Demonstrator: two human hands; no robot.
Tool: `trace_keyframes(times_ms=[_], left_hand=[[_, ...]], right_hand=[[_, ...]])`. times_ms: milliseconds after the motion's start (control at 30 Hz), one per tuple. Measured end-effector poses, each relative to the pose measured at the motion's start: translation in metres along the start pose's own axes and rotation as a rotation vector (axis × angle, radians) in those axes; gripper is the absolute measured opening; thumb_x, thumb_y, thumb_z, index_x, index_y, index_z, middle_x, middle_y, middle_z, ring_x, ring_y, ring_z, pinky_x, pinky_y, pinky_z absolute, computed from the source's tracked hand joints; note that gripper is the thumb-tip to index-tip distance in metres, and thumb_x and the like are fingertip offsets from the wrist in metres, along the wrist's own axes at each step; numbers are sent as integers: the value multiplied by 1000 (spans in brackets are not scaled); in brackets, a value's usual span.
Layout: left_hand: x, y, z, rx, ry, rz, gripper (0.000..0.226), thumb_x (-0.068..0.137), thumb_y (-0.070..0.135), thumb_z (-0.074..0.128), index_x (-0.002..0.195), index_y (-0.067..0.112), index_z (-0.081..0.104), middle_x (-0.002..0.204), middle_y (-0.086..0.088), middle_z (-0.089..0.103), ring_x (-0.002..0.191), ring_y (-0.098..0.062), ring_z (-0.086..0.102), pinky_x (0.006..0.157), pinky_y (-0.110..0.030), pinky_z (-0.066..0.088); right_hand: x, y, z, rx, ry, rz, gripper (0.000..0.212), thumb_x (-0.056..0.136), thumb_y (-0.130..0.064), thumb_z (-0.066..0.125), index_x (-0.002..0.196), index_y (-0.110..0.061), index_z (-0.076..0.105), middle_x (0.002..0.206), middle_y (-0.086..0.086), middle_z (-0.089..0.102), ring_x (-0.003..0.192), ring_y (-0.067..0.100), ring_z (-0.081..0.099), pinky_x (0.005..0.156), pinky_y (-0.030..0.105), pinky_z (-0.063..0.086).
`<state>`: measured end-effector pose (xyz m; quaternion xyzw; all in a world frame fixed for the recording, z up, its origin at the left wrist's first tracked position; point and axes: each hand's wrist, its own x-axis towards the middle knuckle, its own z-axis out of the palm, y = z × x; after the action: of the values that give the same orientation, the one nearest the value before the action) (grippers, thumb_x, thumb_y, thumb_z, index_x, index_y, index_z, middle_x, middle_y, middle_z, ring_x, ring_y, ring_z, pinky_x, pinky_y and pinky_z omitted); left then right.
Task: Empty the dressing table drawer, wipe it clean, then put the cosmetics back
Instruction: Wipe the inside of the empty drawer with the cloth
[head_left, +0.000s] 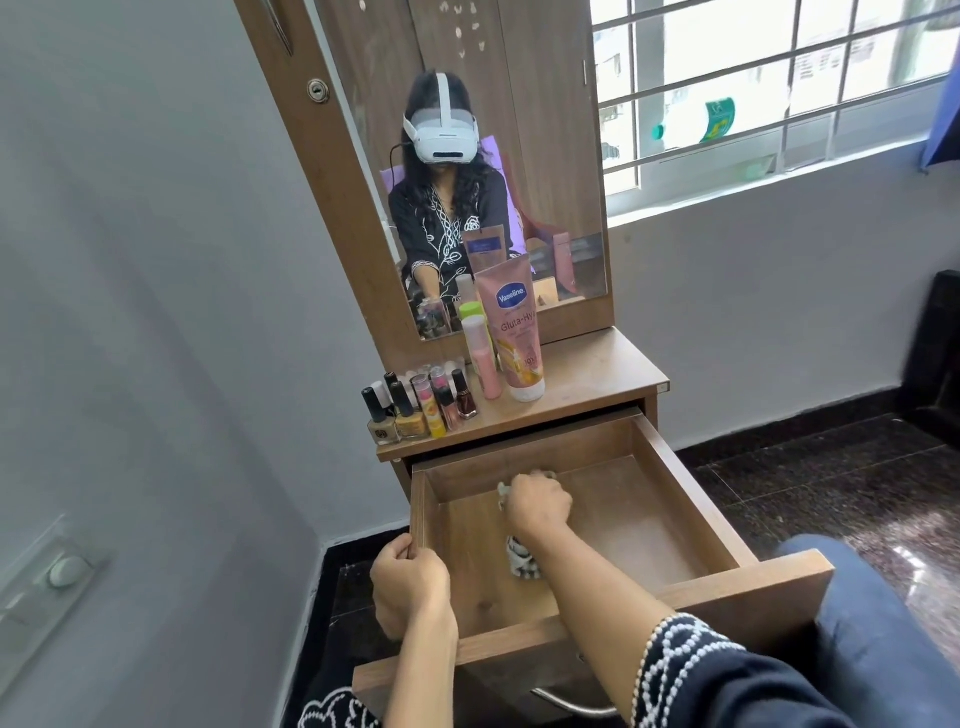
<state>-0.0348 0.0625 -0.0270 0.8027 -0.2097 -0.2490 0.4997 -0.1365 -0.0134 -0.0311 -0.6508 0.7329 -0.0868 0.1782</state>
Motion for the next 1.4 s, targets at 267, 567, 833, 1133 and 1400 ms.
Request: trace_keyframes(times_ms=[267, 567, 833, 1133, 1400], left_hand=[[0, 1, -2, 6, -18, -5, 26, 93, 13, 49, 112, 22, 65, 110, -3, 68, 95, -30, 63, 84, -41, 52], [2, 1, 0, 0, -17, -12, 27, 93, 10, 49, 113, 21, 65, 113, -2, 68, 97, -29, 63, 85, -43, 52], [3, 2, 0, -1, -14, -30, 28, 93, 11, 50, 114, 22, 64, 112, -2, 68, 96, -29, 63, 84, -43, 53], [3, 0, -1, -7, -21, -30, 30, 91, 9, 50, 114, 22, 64, 113, 0, 67, 98, -28, 63, 87, -44, 52], [4, 0, -1, 9, -8, -15, 26, 90, 11, 53, 111, 21, 66, 113, -2, 68, 99, -31, 62, 89, -45, 51]], right_hand=[[-4, -15, 1, -394, -593, -426, 56, 78, -24, 76, 129, -11, 57, 133, 6, 57, 118, 24, 55, 100, 36, 46], [17, 11, -7, -202, -51, -390, 24, 89, -4, 56, 111, -4, 65, 118, 14, 63, 111, 33, 58, 90, 38, 48], [-16, 8, -9, -468, -544, -654, 34, 77, -10, 75, 110, -4, 70, 112, 8, 69, 91, 18, 61, 72, 19, 49], [-3, 26, -19, -291, -480, -624, 27, 76, -15, 77, 103, -14, 75, 106, 2, 71, 87, 18, 64, 69, 23, 49], [-30, -28, 2, -296, -461, -607, 41, 80, -24, 73, 114, -6, 60, 101, 11, 62, 91, 27, 59, 86, 36, 52]])
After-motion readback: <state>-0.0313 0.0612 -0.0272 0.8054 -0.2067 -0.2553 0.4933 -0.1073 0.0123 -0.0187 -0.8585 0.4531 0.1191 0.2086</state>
